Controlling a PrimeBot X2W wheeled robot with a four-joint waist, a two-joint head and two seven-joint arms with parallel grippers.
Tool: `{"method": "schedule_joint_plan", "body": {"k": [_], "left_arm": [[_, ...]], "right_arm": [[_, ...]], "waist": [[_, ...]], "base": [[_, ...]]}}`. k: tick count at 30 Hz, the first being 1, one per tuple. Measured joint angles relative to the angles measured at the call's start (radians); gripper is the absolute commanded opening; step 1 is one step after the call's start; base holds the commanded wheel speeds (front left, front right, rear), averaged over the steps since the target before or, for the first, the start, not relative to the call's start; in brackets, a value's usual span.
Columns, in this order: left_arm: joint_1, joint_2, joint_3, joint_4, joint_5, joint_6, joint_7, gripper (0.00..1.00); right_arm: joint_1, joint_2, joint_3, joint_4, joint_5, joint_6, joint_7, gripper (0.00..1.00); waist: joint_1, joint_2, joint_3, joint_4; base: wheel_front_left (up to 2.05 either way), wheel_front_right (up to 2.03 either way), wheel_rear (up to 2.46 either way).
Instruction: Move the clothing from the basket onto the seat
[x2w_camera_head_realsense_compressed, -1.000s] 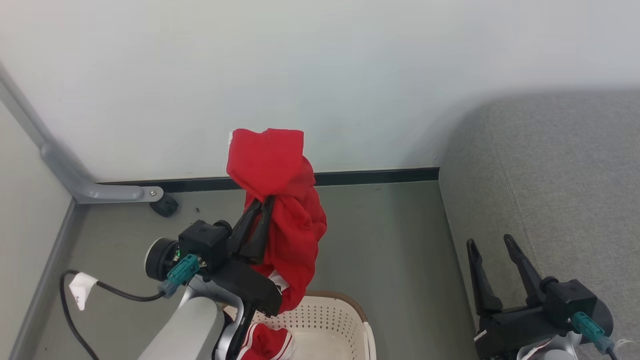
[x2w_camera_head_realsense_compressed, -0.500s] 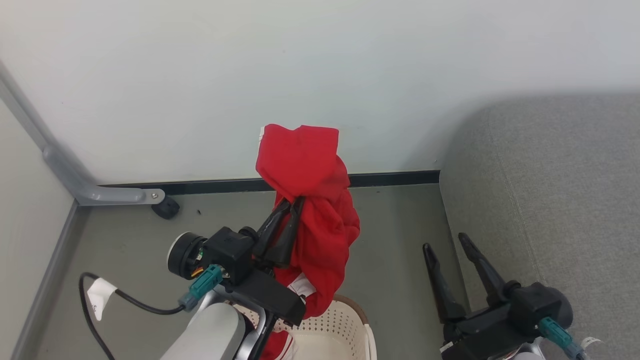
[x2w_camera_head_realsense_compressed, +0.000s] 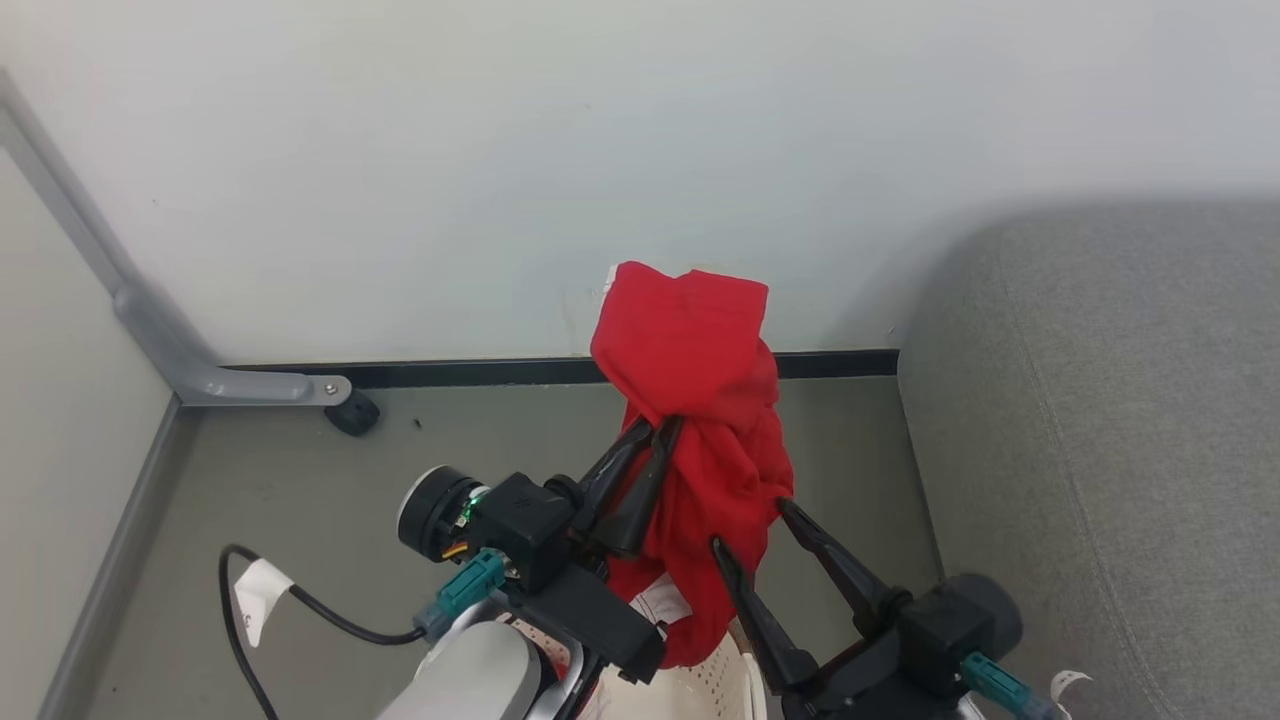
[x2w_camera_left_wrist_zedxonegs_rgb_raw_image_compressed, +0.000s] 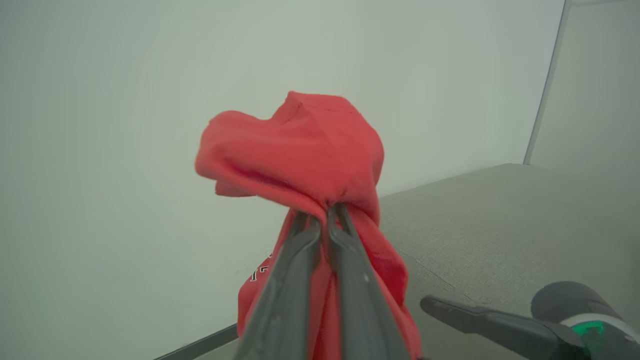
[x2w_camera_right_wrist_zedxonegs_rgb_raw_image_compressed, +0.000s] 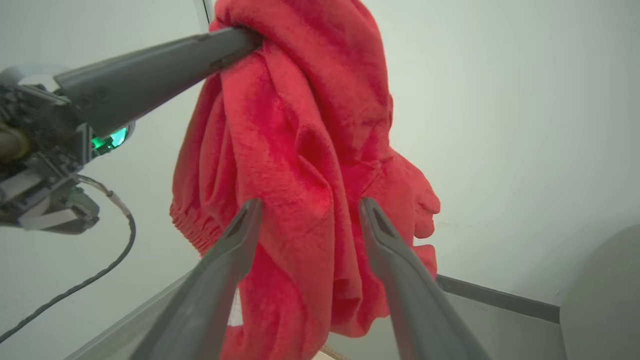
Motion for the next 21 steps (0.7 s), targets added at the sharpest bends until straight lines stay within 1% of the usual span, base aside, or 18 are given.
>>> {"method": "schedule_joint_plan", "body": {"k": [14, 15, 16, 21], "left_arm": [[0.0, -0.008, -0.033, -0.016, 0.0, -0.01, 0.013, 0.0], [0.0, -0.009, -0.035, -0.018, 0.0, -0.01, 0.017, 0.0], [0.0, -0.008, -0.035, -0.02, 0.0, -0.01, 0.018, 0.0], [0.0, -0.009, -0.036, -0.021, 0.0, -0.01, 0.02, 0.0]], "right_arm": [[-0.122, 0.005, 0.107, 0.111, 0.026, 0.011, 0.021, 1.0], [-0.128, 0.005, 0.114, 0.119, 0.026, 0.012, 0.021, 0.08], [-0.132, 0.006, 0.121, 0.124, 0.031, 0.012, 0.021, 0.0], [-0.151, 0.006, 0.141, 0.15, 0.052, 0.014, 0.021, 0.0]], "waist": [[0.0, 0.0, -0.012, 0.037], [0.0, 0.0001, -0.013, 0.038], [0.0, 0.0001, -0.013, 0.039], [0.0, 0.0001, -0.013, 0.043]], "base": [[0.0, 0.0, 0.0], [0.0, 0.0, 0.0], [0.0, 0.0, 0.0], [0.0, 0.0, 0.0]]}}
